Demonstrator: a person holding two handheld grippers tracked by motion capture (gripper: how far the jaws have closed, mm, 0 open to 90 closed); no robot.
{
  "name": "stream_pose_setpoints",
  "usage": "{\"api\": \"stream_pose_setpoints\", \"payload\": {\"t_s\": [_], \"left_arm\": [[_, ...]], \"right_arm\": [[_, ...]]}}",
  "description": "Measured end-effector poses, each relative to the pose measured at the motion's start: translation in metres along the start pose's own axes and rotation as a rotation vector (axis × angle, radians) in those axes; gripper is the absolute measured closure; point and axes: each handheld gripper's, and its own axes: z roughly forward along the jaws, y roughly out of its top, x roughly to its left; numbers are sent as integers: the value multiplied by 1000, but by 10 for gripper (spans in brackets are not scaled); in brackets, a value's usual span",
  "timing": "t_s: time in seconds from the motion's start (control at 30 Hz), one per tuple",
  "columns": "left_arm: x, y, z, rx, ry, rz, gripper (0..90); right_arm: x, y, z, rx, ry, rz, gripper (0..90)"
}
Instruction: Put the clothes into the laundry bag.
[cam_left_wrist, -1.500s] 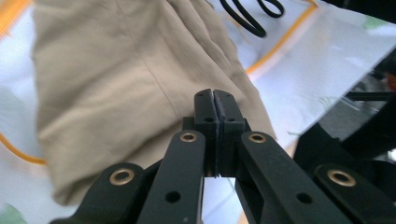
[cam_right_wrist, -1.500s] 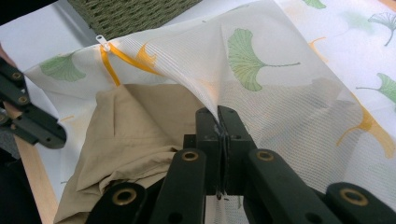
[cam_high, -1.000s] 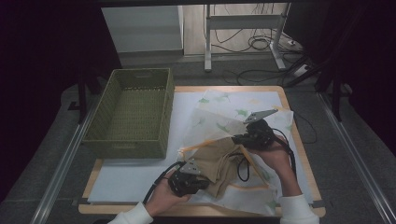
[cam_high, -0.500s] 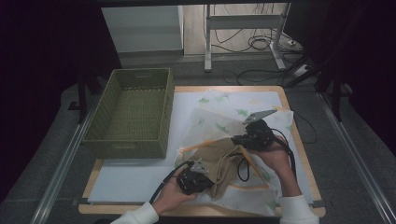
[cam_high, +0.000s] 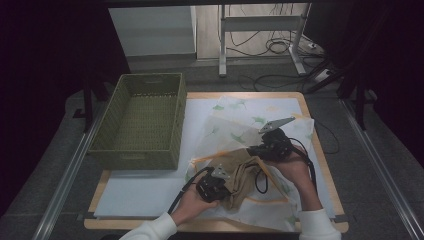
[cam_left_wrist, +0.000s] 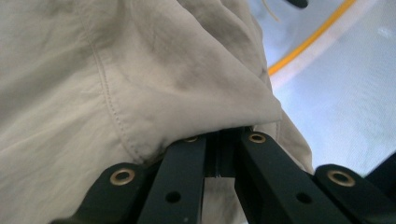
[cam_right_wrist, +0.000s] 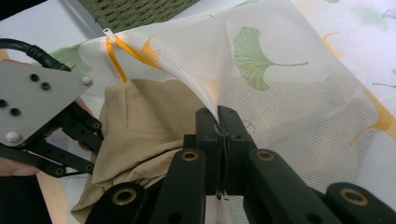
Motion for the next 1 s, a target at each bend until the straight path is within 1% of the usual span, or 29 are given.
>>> {"api": "stream_pose_setpoints", "payload": {"t_s": [0.23, 0.4, 0.5, 0.7, 0.87, 0.93, 1.0], "left_arm": [[-1, 9, 8, 8, 17, 19, 900], [0, 10, 8, 7, 13, 16, 900], [0, 10, 10, 3, 18, 19, 900], [4, 17, 16, 4, 23, 12, 900], [4, 24, 22, -4, 52, 11, 900], [4, 26, 24, 3, 67, 21, 900], [4, 29, 26, 4, 77, 19, 900]], "right_arm": [[-1, 0, 0, 3, 2, 1, 874], [-1, -1, 0, 4, 3, 2, 873], [-1, -1, 0, 6, 6, 3, 873], [-1, -1, 0, 7, 10, 4, 873], [-1, -1, 0, 8, 17, 3, 874], [-1, -1, 0, 8, 17, 4, 873], [-1, -1, 0, 8, 15, 4, 873]]}}
